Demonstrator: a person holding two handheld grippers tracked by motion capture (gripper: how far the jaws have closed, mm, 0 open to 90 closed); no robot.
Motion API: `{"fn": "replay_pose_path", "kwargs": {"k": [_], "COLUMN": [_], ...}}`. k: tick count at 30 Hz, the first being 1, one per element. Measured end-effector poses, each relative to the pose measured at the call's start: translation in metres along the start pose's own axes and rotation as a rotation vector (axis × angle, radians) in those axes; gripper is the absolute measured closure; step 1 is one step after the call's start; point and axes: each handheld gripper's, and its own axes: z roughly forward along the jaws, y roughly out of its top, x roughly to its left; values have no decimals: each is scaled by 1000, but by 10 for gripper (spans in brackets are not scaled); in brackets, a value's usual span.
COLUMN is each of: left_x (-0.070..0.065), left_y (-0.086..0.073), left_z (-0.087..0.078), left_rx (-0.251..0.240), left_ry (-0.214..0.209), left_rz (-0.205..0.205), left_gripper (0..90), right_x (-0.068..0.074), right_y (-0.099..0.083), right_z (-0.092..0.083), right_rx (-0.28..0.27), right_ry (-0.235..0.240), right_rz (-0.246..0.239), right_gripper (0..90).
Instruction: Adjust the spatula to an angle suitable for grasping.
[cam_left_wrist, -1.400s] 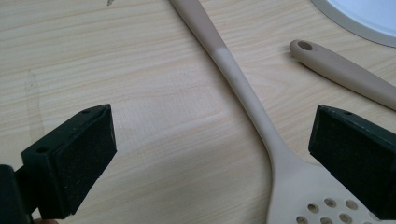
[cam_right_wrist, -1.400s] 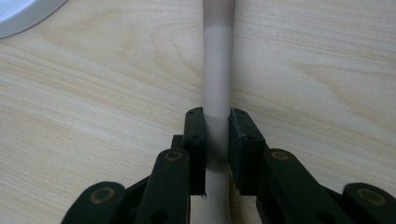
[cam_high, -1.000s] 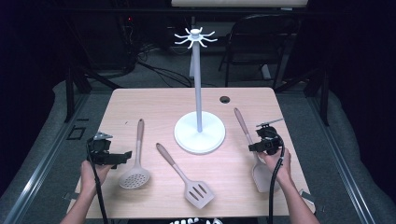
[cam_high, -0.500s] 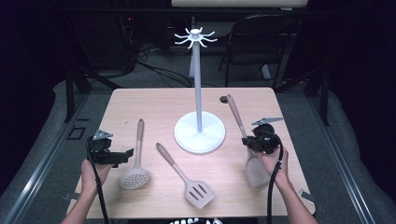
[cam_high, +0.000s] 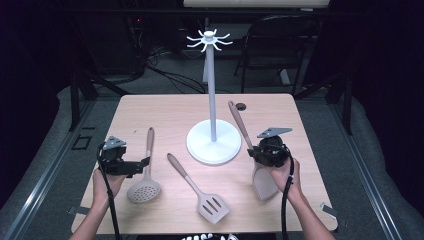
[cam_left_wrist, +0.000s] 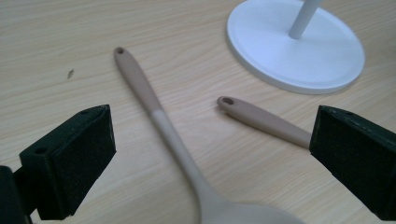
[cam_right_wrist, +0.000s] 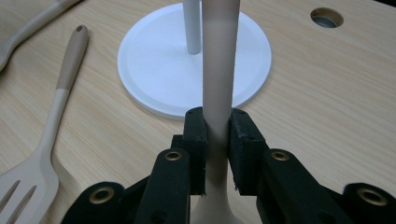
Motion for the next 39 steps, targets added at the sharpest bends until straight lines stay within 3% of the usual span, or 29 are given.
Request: {"fn": "replay_pose_path", "kwargs": {"k": [14, 21, 23, 29, 37, 39], "left_x": [-35, -51, -57, -68, -91, -97], "left_y": [17, 24, 28, 36, 56, 62], "left_z": [3, 10, 12, 20, 36, 40], "left_rx": [-44, -47, -60, -54, -71, -79], "left_ry": [-110, -152, -166, -154, -190, -215], "left_rz": [62, 99, 101, 89, 92, 91], "left_gripper": [0, 0, 0, 0, 3, 58], "right_x": [28, 35, 39, 41, 41, 40], "right_y": [15, 18, 19, 19, 20, 20], "right_z": [3, 4, 5, 6, 4, 3], "right_rx": [-26, -46, -51, -54, -81, -94], "right_ry": [-1, -5, -5, -1, 0, 9], "right_rz": [-92, -105, -114, -114, -132, -133], "right_gripper": [786, 786, 785, 785, 785, 785]}}
